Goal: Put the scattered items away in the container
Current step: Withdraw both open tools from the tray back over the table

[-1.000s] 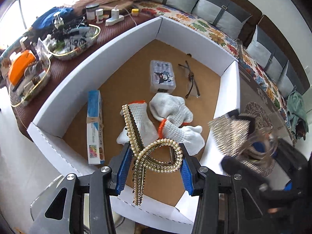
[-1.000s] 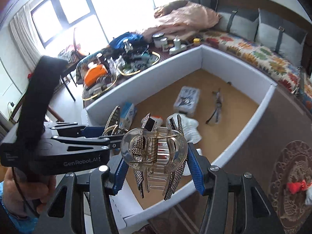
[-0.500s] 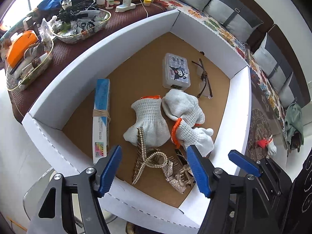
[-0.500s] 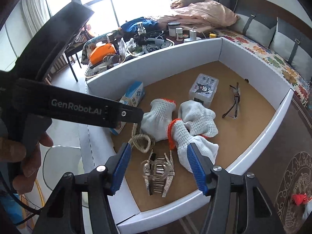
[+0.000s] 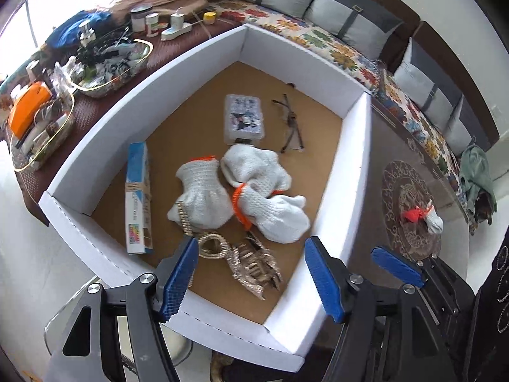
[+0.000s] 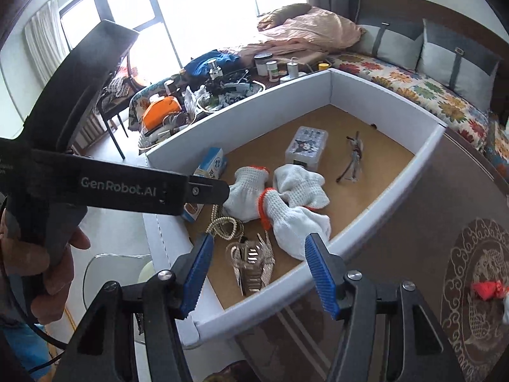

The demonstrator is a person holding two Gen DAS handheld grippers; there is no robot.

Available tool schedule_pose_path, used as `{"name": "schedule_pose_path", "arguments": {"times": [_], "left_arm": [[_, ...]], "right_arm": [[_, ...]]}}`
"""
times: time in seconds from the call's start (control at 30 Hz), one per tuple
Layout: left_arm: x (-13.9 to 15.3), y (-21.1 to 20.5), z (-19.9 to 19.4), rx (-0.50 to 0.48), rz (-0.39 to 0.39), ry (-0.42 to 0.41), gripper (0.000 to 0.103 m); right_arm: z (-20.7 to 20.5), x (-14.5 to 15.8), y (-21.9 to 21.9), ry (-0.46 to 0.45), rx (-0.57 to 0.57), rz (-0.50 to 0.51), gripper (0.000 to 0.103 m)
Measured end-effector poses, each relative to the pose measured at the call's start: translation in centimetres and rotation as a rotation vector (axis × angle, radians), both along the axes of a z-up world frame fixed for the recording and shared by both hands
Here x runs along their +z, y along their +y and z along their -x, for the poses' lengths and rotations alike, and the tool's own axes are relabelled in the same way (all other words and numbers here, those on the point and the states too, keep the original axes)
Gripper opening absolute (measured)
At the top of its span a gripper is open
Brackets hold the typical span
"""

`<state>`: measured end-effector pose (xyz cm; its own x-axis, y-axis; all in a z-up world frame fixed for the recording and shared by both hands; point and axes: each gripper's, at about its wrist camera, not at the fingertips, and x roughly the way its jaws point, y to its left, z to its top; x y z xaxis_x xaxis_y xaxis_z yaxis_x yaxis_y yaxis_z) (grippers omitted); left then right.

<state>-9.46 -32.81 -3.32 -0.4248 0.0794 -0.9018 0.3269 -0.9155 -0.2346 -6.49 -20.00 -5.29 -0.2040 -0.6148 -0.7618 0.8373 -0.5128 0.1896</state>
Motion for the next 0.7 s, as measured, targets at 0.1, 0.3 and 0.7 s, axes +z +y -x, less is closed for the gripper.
{"name": "schedule_pose_path", "arguments": {"times": [0.1,0.3,0.7], "left_arm": [[1.4,3.0,-0.2,-0.043,0.012,0.02,0.068],[2.9,10.7,-0.3,-0.149,0.028,0.044,0.069],[-5.2,30.2,0.2,-0.371,-0.083,-0.074,0.07]], "right_arm": [[0.2,0.2,2.9,-0.016,-0.043,0.008,0.061],[1.0,-0.6,10.9,-0.06,-0.17,0.025,0.061],[0.1,-5.2,30.9,-0.114,-0.525,0.038,0.061]]}}
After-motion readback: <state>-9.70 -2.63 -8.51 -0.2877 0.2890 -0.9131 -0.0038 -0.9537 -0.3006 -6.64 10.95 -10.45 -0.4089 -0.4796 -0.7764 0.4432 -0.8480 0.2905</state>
